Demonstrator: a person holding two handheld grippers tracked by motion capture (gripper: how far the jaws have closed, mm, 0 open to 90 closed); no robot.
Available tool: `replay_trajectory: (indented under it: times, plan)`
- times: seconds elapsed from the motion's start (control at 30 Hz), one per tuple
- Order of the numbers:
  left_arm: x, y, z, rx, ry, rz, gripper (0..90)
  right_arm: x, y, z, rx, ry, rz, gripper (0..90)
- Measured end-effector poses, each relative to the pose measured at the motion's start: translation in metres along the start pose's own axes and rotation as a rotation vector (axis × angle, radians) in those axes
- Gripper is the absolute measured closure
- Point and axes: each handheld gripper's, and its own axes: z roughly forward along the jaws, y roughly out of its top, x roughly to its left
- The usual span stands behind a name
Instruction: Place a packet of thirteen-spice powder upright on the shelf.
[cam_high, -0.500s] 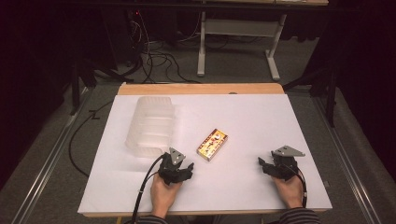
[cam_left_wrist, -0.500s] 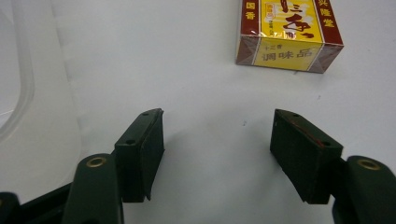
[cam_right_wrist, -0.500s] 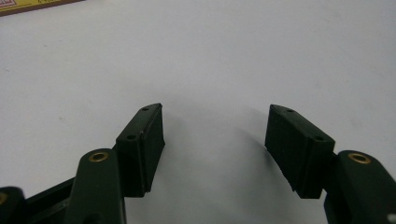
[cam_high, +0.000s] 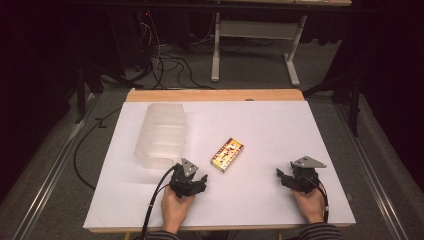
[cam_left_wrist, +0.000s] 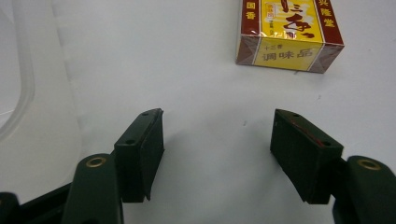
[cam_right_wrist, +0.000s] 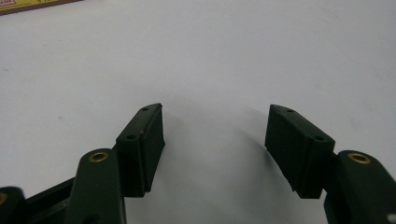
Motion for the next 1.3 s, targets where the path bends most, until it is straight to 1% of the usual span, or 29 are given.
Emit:
replay_trajectory:
  times: [0.27, 0.33, 0.53, 0.57, 0.63, 0.7, 0.8, 0.83, 0.87, 0.9, 0.93, 0.97, 1.17, 1.3]
  plan:
    - [0.001, 0.000, 0.000, 0.001, -0.010, -0.008, 34.5, 0.000, 0.000, 0.000, -0.001, 0.001, -0.001, 37.9]
    - [0.003, 0.001, 0.000, 0.003, -0.031, -0.014, 32.6, 0.000, 0.000, 0.000, -0.001, 0.002, -0.002, 38.1]
    - [0.004, 0.001, 0.000, 0.004, -0.035, -0.018, 31.9, 0.000, 0.000, 0.000, 0.000, 0.002, 0.002, 38.1]
    - [0.004, 0.001, 0.000, 0.006, -0.039, -0.021, 31.9, 0.000, 0.000, 0.000, 0.000, 0.002, 0.003, 38.1]
    - [0.005, 0.002, 0.000, 0.005, -0.054, -0.041, 30.5, 0.001, 0.000, 0.000, -0.001, -0.002, -0.002, 38.1]
    - [0.006, 0.002, 0.000, 0.007, -0.057, -0.041, 30.5, 0.000, 0.000, 0.000, -0.001, -0.002, -0.006, 38.1]
    - [0.007, 0.002, -0.002, 0.013, -0.064, -0.039, 30.6, 0.000, 0.000, 0.000, -0.002, -0.002, -0.008, 38.1]
    - [0.007, 0.002, -0.003, 0.010, -0.057, -0.034, 30.6, 0.000, 0.000, 0.000, -0.001, -0.002, -0.003, 38.1]
    - [0.007, 0.002, -0.005, 0.009, -0.060, -0.041, 30.4, 0.000, 0.000, 0.000, -0.001, -0.002, -0.001, 38.1]
    - [0.008, 0.003, -0.008, -0.003, -0.068, -0.049, 30.3, 0.000, 0.000, 0.000, -0.001, -0.001, -0.003, 38.0]
    - [0.008, 0.003, -0.008, -0.003, -0.068, -0.049, 30.3, 0.000, 0.000, 0.000, -0.001, -0.001, -0.003, 38.0]
    - [0.008, 0.005, -0.011, -0.009, -0.078, -0.055, 30.3, 0.000, 0.000, 0.000, -0.001, -0.001, -0.001, 38.0]
    - [0.004, 0.018, -0.023, -0.033, -0.086, -0.028, 27.1, 0.000, 0.000, 0.000, -0.001, -0.003, -0.005, 38.0]
    - [0.002, 0.023, -0.026, -0.029, -0.095, -0.020, 24.8, 0.000, 0.000, 0.000, -0.001, -0.004, -0.005, 38.0]
